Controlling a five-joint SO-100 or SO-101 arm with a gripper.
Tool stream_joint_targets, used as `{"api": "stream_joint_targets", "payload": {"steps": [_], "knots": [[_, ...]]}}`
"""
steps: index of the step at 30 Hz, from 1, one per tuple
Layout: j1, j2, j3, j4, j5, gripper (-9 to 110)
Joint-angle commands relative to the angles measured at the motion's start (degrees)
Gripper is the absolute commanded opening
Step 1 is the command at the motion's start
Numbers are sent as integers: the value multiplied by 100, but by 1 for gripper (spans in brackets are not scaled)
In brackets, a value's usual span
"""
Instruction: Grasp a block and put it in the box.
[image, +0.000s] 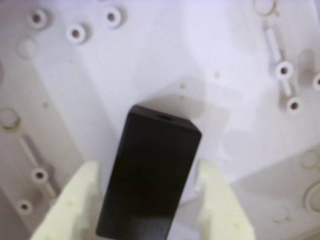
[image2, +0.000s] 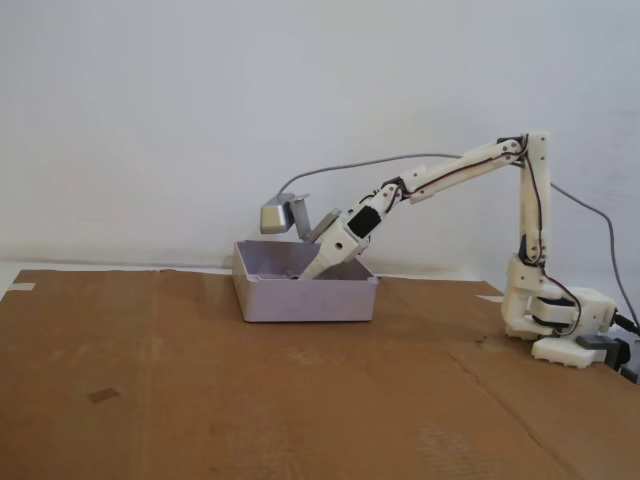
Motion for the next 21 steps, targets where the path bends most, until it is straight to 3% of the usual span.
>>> {"api": "stream_joint_targets", "payload": {"steps": [1, 21], "knots": [[26, 193, -220, -272, -62, 22], [-44, 1459, -281, -70, -70, 22]]}}
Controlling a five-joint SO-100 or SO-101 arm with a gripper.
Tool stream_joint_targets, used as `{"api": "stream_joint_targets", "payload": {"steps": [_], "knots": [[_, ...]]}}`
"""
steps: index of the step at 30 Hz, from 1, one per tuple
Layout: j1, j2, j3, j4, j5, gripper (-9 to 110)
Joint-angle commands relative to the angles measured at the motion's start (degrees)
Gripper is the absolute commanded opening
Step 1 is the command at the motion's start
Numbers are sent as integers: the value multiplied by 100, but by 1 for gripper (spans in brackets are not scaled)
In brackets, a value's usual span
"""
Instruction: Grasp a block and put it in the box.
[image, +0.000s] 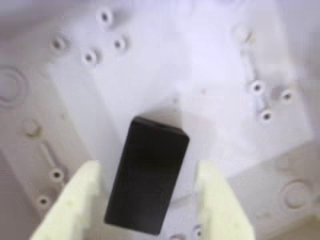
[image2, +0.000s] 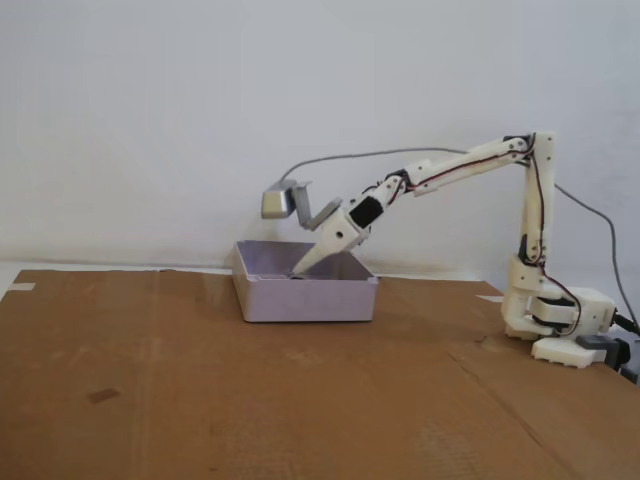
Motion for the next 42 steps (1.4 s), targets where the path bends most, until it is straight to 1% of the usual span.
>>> {"api": "stream_joint_targets", "payload": {"steps": [1, 11, 18, 24, 31, 36, 42], "knots": [[-53, 1063, -281, -18, -44, 22], [-176, 1775, -272, 404, -44, 21], [-545, 2250, -272, 738, -44, 21], [-800, 2549, -272, 773, -44, 21], [-967, 3041, -272, 1266, -44, 21], [-1028, 3401, -272, 1661, -44, 11], [-1063, 3858, -264, 2074, -44, 9]]}}
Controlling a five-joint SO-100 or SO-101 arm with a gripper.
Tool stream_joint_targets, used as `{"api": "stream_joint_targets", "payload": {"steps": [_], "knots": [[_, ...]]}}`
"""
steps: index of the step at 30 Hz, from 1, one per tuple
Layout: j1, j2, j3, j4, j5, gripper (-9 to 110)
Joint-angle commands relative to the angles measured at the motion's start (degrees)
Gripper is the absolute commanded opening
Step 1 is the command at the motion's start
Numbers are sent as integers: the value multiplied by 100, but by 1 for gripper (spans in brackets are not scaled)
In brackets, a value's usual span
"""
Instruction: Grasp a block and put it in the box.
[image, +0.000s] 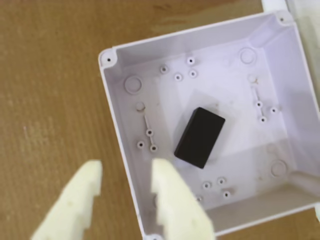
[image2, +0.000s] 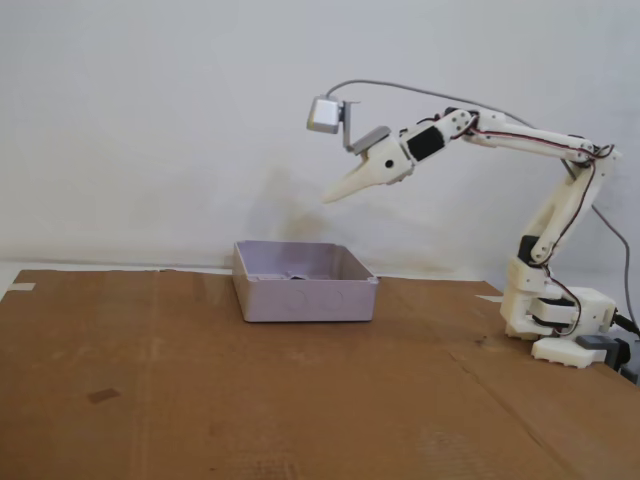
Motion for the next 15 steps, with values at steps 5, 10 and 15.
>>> {"api": "stream_joint_targets", "payload": {"steps": [5, 10, 15], "knots": [[-229, 1143, -272, 404, -44, 9], [-413, 1644, -272, 958, -44, 0], [-598, 2232, -264, 1547, -44, 0]]}}
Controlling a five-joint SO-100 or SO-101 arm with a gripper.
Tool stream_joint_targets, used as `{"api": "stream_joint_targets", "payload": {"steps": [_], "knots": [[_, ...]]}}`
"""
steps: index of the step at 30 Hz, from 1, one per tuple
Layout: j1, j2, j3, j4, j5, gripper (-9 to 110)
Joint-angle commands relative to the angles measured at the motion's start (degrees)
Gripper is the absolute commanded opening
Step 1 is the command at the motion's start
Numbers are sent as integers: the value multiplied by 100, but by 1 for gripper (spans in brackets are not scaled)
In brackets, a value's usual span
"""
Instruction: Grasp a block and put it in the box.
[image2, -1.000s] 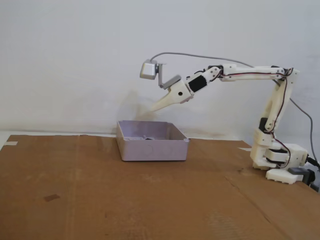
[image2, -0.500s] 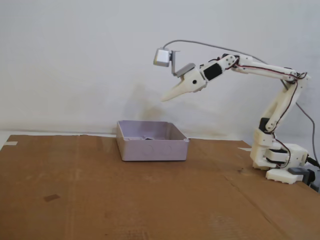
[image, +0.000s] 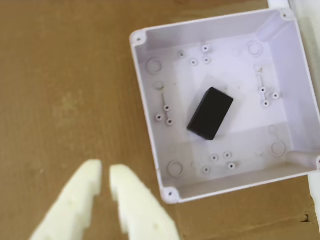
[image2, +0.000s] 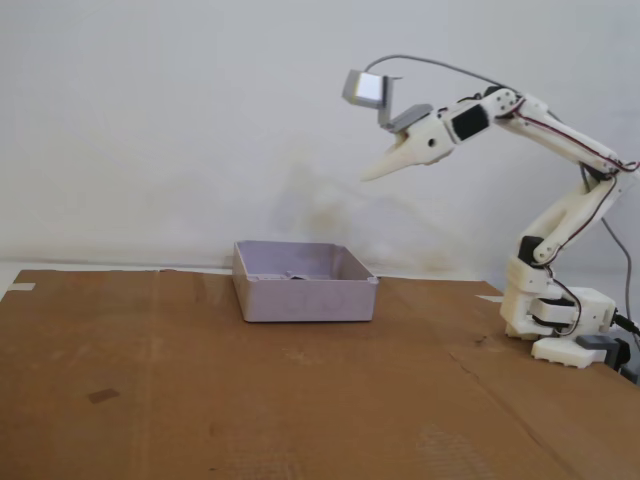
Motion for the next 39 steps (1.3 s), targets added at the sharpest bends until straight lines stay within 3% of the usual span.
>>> {"api": "stream_joint_targets", "payload": {"steps": [1, 15, 39], "knots": [[-123, 853, -264, 316, -44, 0], [-413, 2127, 35, 1037, -35, 0], [-571, 5687, 3480, 1028, -18, 0]]}}
